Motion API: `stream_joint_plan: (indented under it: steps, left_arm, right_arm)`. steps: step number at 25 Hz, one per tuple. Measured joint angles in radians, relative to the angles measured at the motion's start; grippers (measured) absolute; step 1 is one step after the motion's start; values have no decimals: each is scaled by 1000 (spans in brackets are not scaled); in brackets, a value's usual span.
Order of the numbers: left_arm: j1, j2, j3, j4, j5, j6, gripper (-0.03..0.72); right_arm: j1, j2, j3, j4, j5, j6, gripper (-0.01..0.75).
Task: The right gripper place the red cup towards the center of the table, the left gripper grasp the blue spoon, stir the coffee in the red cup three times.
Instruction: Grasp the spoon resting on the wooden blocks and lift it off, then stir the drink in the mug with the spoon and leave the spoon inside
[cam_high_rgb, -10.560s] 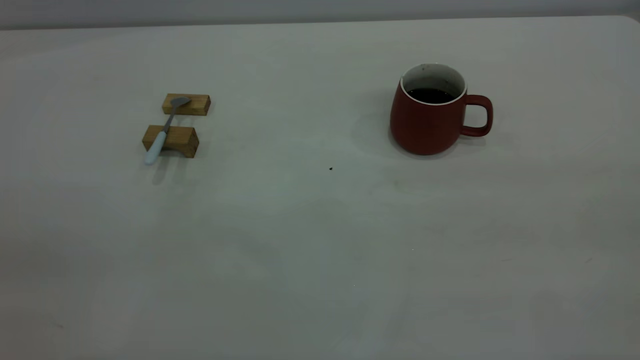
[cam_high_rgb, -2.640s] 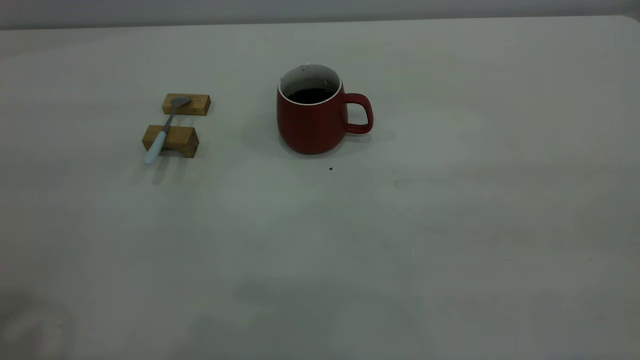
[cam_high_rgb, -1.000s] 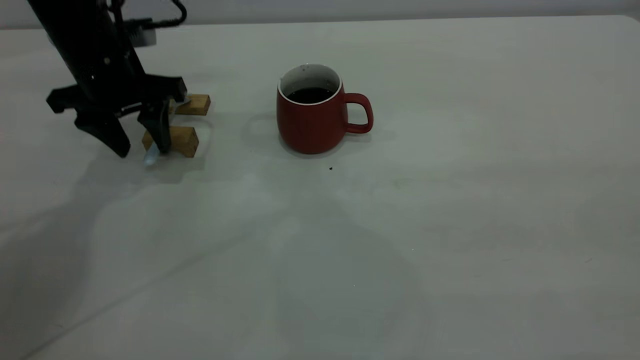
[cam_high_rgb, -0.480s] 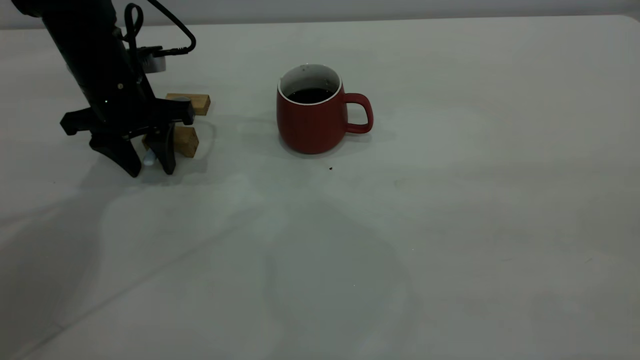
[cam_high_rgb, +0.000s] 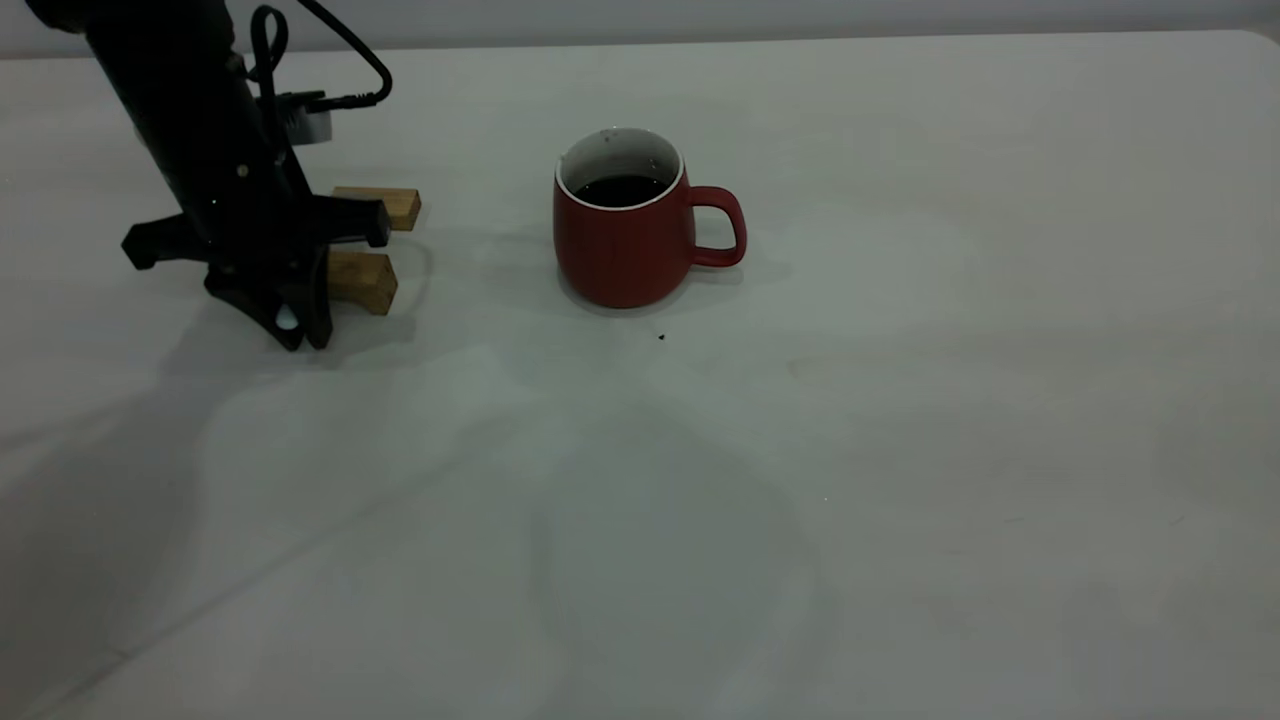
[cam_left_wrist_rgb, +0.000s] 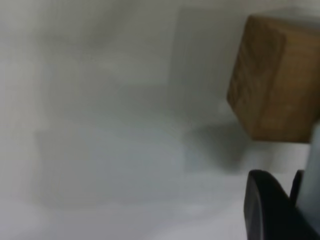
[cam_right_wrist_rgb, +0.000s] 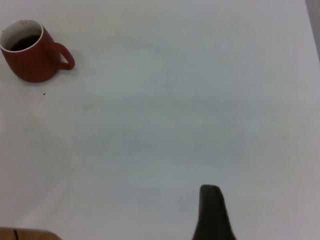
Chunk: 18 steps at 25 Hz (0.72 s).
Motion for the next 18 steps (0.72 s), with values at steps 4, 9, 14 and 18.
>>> stream_joint_plan:
  steps: [4,9,14,18]
  left_arm:
    - [0,-18,-64,-2,104,-1,135]
    - [0,-94,-151,-145,241,-21,135]
    - [0,-131,-208,-483,356,-121,135]
    - [-3,-133,-209,-770,414,-210,135]
  right_arm:
    - [0,0,0,0,0,0,579]
    - [0,0,0,0,0,0,579]
    - [0,0,0,0,0,0,579]
    - [0,0,0,0,0,0,579]
